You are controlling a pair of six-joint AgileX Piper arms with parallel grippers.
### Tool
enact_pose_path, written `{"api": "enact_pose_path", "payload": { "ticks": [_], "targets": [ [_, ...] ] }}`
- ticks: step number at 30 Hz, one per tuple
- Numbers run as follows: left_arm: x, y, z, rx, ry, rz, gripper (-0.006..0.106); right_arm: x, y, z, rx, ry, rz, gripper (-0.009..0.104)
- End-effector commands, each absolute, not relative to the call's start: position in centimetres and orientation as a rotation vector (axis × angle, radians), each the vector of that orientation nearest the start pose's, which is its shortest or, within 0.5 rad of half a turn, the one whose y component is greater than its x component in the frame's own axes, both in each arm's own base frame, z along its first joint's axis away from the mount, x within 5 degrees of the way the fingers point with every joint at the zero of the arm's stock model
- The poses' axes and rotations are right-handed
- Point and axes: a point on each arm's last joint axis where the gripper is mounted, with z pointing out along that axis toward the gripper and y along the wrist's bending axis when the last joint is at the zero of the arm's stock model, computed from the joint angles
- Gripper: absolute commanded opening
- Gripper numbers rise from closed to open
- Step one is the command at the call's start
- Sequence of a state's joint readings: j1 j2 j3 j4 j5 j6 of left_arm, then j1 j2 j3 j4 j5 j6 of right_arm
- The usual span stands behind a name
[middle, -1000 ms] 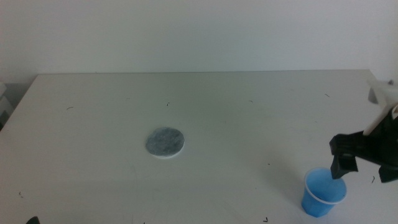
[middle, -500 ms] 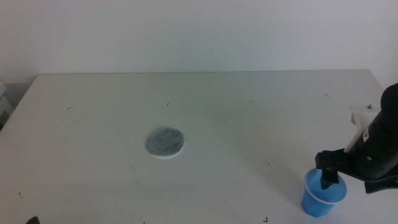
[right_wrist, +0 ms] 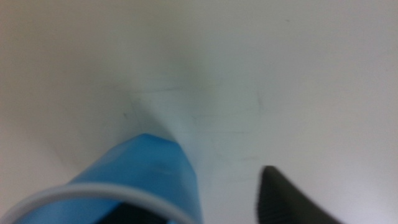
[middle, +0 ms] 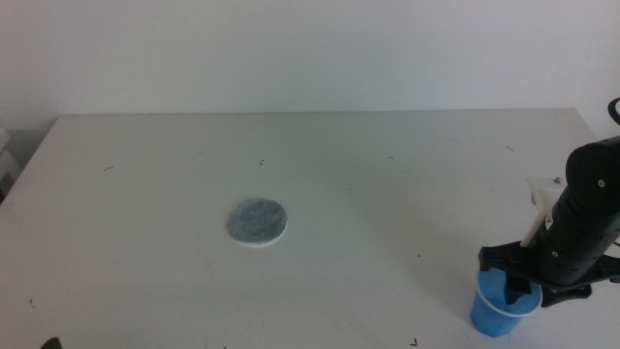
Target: Place an empty cup on a cup mat.
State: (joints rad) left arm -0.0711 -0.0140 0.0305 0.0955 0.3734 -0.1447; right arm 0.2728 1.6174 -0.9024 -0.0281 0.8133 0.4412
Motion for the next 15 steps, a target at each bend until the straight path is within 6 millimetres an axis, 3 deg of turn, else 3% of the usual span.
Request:
{"api": "enact_pose_path", "payload": {
  "ticks": [1, 5, 10, 15],
  "targets": [
    [5.3, -0.1, 17.9, -0.009, 1.787, -0.065, 0.105, 27.2, 7.4, 19.7, 0.214, 2.936, 0.063, 0.022],
    [5.3, -0.1, 17.9, -0.009, 1.787, -0.065, 0.105, 27.2, 7.4, 19.7, 0.213, 2.935, 0.062, -0.002],
    [5.3, -0.1, 17.9, -0.009, 1.787, -0.065, 0.105, 27.2, 7.4, 19.8, 0.213, 2.933, 0.064, -0.001],
    [5.3, -0.1, 17.9, -0.009, 1.787, -0.065, 0.105, 27.4, 8.3, 22.2, 0.182, 2.882, 0.107, -0.001]
  ]
}}
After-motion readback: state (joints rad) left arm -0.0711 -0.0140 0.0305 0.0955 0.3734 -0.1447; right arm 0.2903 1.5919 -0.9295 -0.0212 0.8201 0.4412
